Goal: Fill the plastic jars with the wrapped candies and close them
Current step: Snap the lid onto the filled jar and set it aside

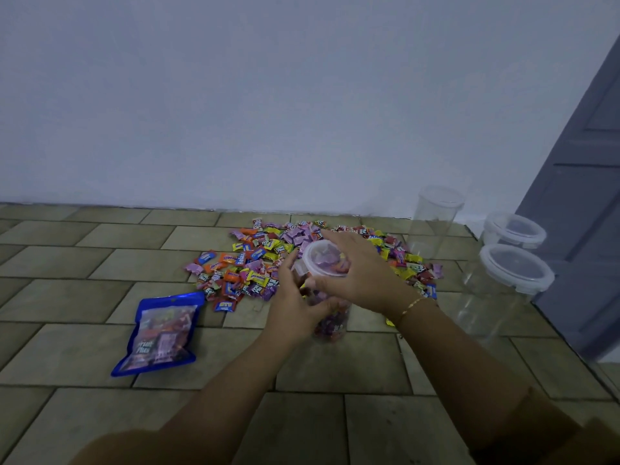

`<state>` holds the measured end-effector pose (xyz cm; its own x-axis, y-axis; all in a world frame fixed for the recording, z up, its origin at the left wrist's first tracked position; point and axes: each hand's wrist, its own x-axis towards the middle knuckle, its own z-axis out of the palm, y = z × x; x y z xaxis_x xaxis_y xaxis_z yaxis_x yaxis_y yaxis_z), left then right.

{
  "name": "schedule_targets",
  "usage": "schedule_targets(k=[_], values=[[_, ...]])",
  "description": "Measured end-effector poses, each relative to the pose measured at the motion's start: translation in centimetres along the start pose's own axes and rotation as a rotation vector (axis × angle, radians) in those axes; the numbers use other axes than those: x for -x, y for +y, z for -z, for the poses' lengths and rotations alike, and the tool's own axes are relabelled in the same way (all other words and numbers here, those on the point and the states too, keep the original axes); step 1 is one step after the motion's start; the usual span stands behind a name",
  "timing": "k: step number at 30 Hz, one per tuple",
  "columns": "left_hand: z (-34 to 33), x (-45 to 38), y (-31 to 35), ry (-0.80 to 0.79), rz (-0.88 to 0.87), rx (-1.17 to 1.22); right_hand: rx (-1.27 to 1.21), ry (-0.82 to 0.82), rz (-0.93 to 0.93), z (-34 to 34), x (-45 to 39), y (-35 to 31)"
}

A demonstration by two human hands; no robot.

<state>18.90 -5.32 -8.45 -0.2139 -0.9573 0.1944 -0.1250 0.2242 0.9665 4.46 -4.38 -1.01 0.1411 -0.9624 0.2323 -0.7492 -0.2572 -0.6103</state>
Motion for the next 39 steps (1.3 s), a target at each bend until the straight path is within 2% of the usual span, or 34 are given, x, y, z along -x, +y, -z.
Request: schedule_targets(k=[3, 7, 10, 15, 17, 23, 30, 33, 39], values=[[-0.5, 0.4, 0.1, 0.046, -0.057, -0.021, -0.278, 0.061, -0.048, 0.0, 0.3, 0.0], [-0.8, 0.7, -0.3, 0.093, -0.18, -0.144, -0.438, 0.064, -0.06, 0.4, 0.4, -0.1], [-0.6, 0.5, -0.7, 0.097, -0.284, -0.315, -0.436, 0.06, -0.059, 0.2, 0.4, 0.1], [-0.2, 0.1, -0.2, 0.049, -0.284, -0.419, -0.38, 0.066, -0.054, 0.0, 0.3, 0.1], [-0.1, 0.1, -0.5, 0.057, -0.283, -0.389, -0.313, 0.064, -0.048, -0.3, 0.2, 0.3], [-0.6, 0.0, -1.7, 0.125, -0.135, -0.04, -0.038, 0.035, -0.002, -0.9, 0.2, 0.9], [-0.3, 0.1, -1.6, 0.089, -0.195, -0.097, 0.154, 0.022, 0.097, -0.9, -0.1, 0.8], [-0.4, 0.2, -1.5, 0.096, -0.221, -0.174, 0.123, 0.026, 0.087, -1.1, 0.0, 0.8], [-1.2, 0.8, -1.3, 0.133, -0.259, -0.252, -0.135, -0.036, -0.013, -0.8, -0.4, 0.2]])
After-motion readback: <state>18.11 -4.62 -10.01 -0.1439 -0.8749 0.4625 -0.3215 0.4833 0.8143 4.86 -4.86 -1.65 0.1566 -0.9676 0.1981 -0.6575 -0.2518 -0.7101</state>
